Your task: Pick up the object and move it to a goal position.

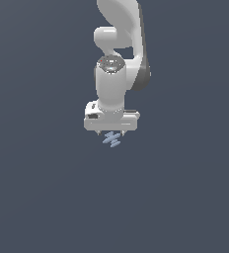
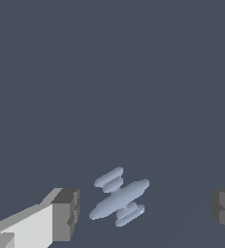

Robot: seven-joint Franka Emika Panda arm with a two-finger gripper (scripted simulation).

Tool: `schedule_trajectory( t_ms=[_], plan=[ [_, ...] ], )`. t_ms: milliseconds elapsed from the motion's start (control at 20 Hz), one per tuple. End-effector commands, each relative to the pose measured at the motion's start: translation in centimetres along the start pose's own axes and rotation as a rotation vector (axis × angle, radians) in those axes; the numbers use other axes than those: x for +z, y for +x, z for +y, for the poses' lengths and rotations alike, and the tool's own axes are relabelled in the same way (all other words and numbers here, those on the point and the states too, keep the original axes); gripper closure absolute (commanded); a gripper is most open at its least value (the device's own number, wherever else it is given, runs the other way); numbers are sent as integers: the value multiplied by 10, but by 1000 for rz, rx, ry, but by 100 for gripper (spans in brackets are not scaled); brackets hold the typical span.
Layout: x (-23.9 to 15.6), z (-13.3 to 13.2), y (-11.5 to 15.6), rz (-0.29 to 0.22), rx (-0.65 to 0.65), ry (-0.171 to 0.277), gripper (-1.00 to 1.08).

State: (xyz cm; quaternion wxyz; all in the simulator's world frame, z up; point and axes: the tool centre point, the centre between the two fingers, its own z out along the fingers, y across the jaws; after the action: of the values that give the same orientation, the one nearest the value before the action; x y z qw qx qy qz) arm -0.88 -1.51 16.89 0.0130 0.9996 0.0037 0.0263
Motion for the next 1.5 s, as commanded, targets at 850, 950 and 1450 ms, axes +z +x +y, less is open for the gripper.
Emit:
schedule_trajectory(
  t_ms=[850, 950, 1450],
  plan=[
    [99, -6, -79, -54, 142, 22, -92],
    [100, -6, -80, -54, 143, 22, -92],
    [123, -6, -82, -55, 142, 22, -92]
  ],
)
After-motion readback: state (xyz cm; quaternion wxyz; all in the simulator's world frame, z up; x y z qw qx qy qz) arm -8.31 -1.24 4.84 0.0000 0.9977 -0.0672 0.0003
